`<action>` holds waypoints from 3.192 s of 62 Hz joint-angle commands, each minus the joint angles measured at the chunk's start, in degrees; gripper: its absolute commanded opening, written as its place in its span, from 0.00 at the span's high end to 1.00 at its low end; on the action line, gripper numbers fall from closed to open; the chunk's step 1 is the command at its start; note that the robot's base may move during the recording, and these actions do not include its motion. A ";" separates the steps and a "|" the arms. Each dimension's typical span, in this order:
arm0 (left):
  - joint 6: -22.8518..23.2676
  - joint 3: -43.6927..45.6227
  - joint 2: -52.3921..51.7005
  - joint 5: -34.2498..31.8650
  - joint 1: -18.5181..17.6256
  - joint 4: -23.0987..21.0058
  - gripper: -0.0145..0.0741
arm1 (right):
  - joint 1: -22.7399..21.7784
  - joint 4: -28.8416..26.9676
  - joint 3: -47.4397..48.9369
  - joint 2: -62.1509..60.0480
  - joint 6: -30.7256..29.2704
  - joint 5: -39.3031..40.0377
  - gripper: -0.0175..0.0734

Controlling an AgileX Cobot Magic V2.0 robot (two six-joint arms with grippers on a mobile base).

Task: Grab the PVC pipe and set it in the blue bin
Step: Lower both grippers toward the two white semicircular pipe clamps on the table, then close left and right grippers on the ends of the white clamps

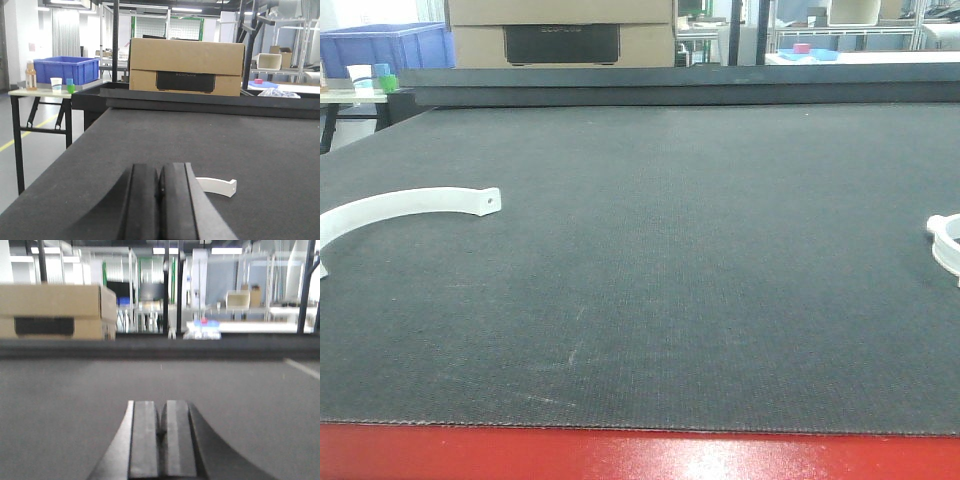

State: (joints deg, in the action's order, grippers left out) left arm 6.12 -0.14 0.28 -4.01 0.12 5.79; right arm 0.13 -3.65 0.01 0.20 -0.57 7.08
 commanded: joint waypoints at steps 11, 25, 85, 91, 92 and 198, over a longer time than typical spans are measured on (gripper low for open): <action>0.10 6.78 -0.28 -0.87 0.18 1.71 0.96 | -0.10 0.41 2.19 -0.20 -0.13 13.84 0.99; 0.10 18.68 3.72 8.03 0.18 5.28 0.96 | -0.10 0.41 10.99 0.35 -0.13 7.39 0.99; 0.10 49.40 65.36 50.57 0.18 -5.79 0.96 | -0.10 -2.78 43.38 59.30 -0.13 -44.39 0.99; 0.10 49.40 68.85 50.71 0.18 -6.12 0.96 | -0.10 -2.93 43.38 61.66 -0.13 -45.03 0.99; 0.10 49.40 69.23 50.74 0.18 -6.14 0.96 | -0.10 -2.93 43.38 61.94 -0.13 -45.17 0.99; 0.10 56.84 72.71 49.52 0.18 -7.99 0.96 | 10.30 4.39 75.42 97.87 16.14 -67.70 0.97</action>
State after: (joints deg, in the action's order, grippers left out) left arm 6.12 56.36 73.15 45.25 0.12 -1.72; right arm 10.41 0.38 74.36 97.18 15.42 -59.49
